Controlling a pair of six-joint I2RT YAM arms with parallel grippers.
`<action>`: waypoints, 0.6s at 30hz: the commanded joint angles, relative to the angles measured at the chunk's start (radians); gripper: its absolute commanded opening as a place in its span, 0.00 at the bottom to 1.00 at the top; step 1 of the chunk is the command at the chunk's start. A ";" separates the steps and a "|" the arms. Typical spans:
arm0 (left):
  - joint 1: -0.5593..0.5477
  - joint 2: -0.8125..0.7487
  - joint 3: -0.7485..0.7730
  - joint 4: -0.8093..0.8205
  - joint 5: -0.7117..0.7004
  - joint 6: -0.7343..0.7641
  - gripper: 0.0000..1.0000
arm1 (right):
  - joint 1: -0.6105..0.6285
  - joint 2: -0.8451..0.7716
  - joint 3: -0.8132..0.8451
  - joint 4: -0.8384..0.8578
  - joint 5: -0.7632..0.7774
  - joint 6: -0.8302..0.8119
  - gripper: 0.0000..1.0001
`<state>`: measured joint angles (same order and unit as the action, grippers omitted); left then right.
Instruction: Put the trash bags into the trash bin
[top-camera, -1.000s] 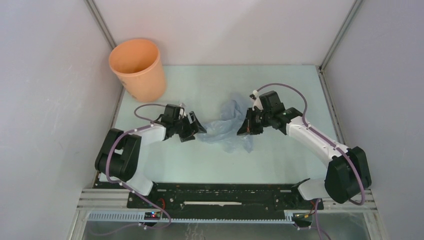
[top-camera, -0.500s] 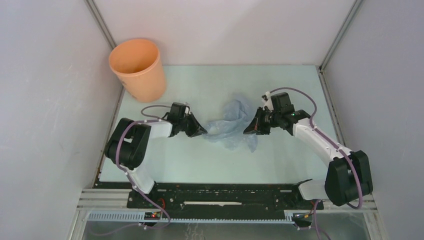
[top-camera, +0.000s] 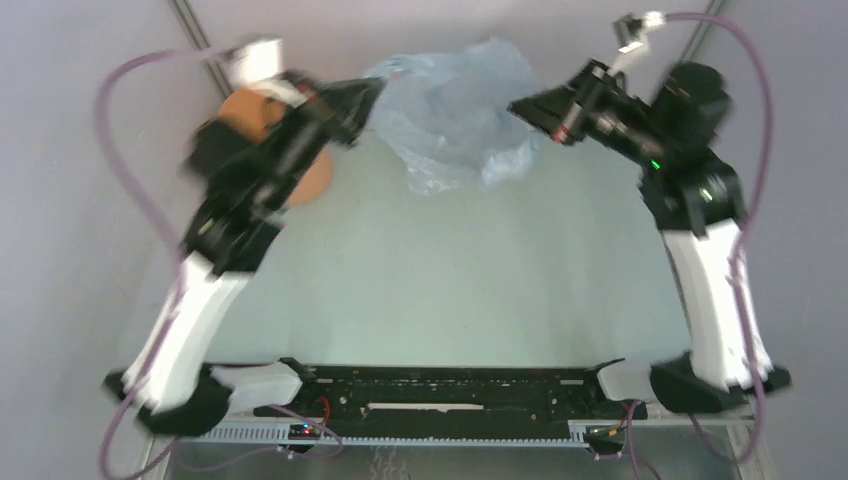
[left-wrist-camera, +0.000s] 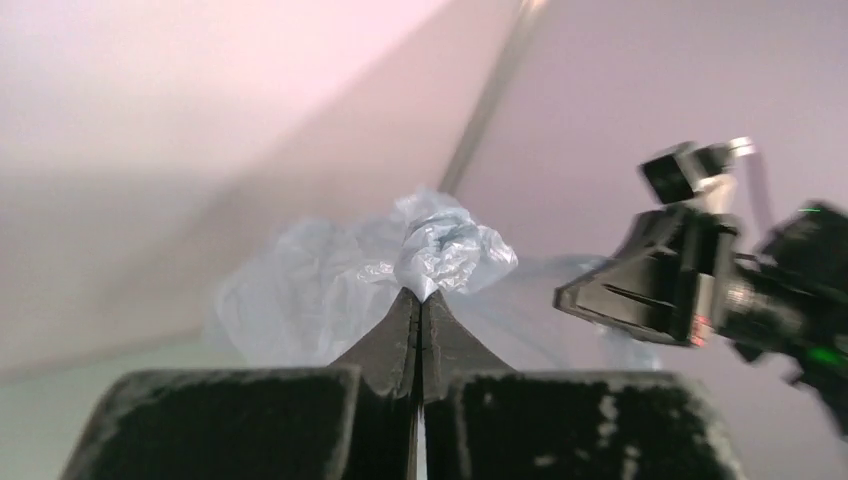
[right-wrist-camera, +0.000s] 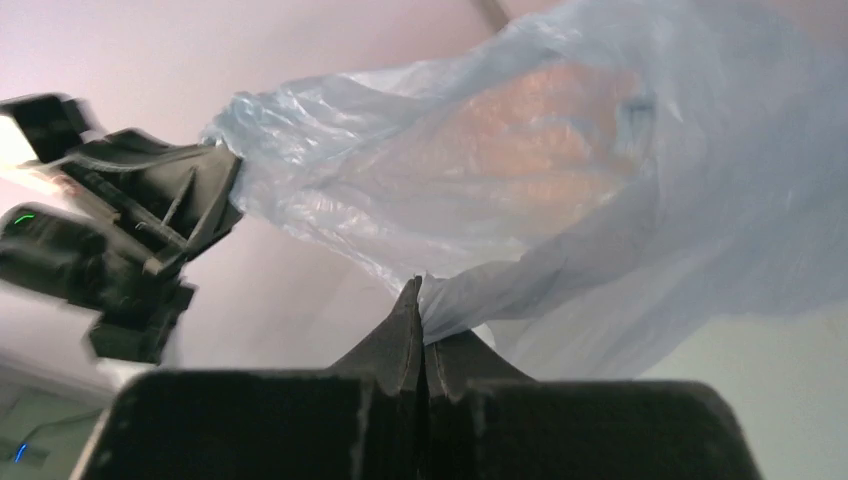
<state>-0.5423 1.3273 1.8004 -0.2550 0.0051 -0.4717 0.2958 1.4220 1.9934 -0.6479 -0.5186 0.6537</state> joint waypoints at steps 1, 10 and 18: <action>-0.065 -0.219 -0.218 -0.063 -0.236 0.128 0.00 | 0.045 -0.172 -0.187 0.103 0.010 -0.014 0.00; 0.074 -0.373 -1.127 -0.087 -0.041 -0.348 0.00 | 0.145 -0.171 -1.040 0.085 -0.015 -0.060 0.00; 0.074 -0.319 -0.963 -0.024 0.069 -0.314 0.00 | 0.125 -0.201 -0.979 0.046 0.014 -0.044 0.00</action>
<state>-0.4717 1.0264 0.5285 -0.4099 0.0200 -0.8032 0.4656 1.3487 0.7834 -0.6441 -0.5049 0.6300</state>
